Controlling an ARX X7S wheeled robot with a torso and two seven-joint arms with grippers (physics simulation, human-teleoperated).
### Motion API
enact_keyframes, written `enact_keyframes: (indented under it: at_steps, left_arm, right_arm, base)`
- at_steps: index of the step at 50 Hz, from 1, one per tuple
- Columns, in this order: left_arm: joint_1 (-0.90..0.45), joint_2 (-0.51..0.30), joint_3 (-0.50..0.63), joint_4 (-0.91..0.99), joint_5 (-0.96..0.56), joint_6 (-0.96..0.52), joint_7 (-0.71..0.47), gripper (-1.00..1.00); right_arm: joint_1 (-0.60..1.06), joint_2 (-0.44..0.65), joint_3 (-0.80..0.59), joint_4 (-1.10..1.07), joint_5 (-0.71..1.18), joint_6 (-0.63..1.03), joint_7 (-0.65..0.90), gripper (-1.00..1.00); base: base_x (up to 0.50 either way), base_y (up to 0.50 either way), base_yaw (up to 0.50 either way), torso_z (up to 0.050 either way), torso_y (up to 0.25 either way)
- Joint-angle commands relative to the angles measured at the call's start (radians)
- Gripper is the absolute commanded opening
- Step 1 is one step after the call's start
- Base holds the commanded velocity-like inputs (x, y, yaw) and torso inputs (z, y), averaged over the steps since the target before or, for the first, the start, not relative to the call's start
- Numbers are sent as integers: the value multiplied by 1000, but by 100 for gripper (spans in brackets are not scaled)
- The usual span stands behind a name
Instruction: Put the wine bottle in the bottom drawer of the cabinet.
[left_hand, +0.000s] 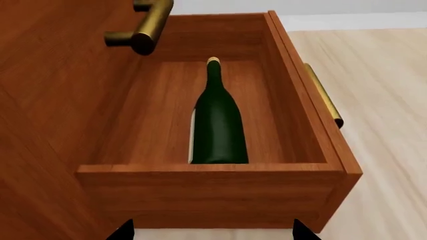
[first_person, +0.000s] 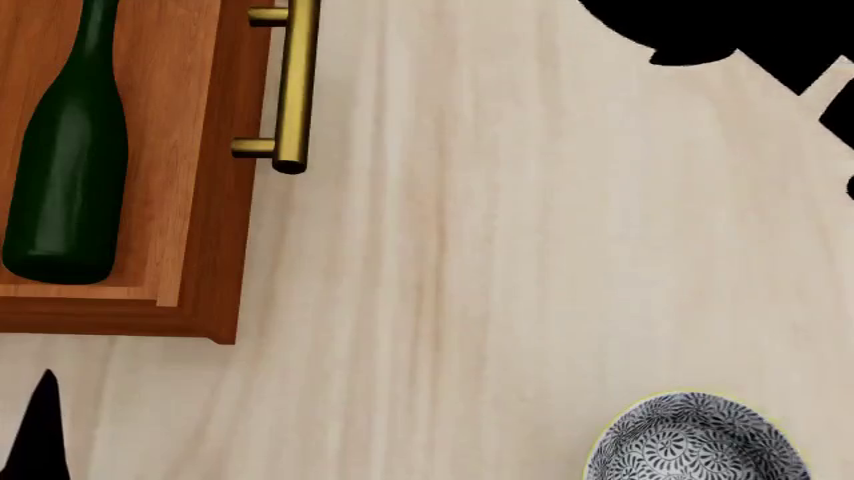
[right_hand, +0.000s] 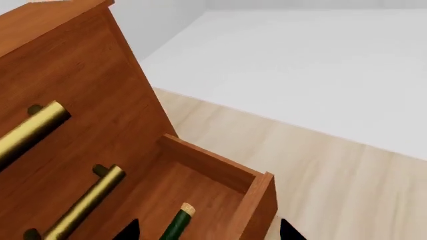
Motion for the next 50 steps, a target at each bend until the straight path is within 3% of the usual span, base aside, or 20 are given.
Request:
enact_keyframes:
  at_steps: [1, 17, 24, 26, 29, 31, 34, 36, 45, 50]
  left_arm:
    - [-11, -10, -8, 15, -9, -20, -6, 100]
    - [-74, -91, -38, 85, -78, -77, -9, 100]
    - [-132, -107, -11, 131, -113, -136, -9, 100]
    - [-237, -147, 117, 132, -99, -94, -11, 100]
    - [-458, -188, 398, 132, -65, -4, -17, 100]
    - [-681, -171, 670, 132, -33, 35, -61, 100]
    - [-1122, -73, 1120, 132, 48, 202, -173, 100]
    - [-1231, -67, 1377, 132, 72, 250, -174, 100]
    - [-1380, -23, 1582, 132, 107, 333, -174, 100]
    - [-1394, -24, 1592, 132, 102, 327, -174, 100]
  right_arm:
    - [-10, 194, 24, -317, -30, -49, 193, 100]
    - [-90, 454, 38, -707, -70, -132, 458, 100]
    - [-104, 521, 36, -809, -84, -135, 532, 100]
    - [-110, 540, 43, -827, -77, -146, 534, 100]
    - [-115, 558, 48, -846, -77, -153, 545, 100]
    - [-118, 565, 48, -858, -77, -153, 554, 100]
    - [-122, 585, 50, -891, -75, -155, 574, 100]
    - [-125, 610, 61, -930, -63, -169, 588, 100]
    - [-110, 709, 69, -1082, -39, -148, 691, 100]
    - [-116, 745, 72, -1131, -34, -152, 719, 100]
  base:
    - [0, 0, 0, 0, 0]
    - [0, 0, 0, 0, 0]
    - [0, 0, 0, 0, 0]
    - [0, 0, 0, 0, 0]
    - [0, 0, 0, 0, 0]
    - [0, 0, 0, 0, 0]
    - [0, 0, 0, 0, 0]
    - [0, 0, 0, 0, 0]
    - [0, 0, 0, 0, 0]
    - [0, 0, 0, 0, 0]
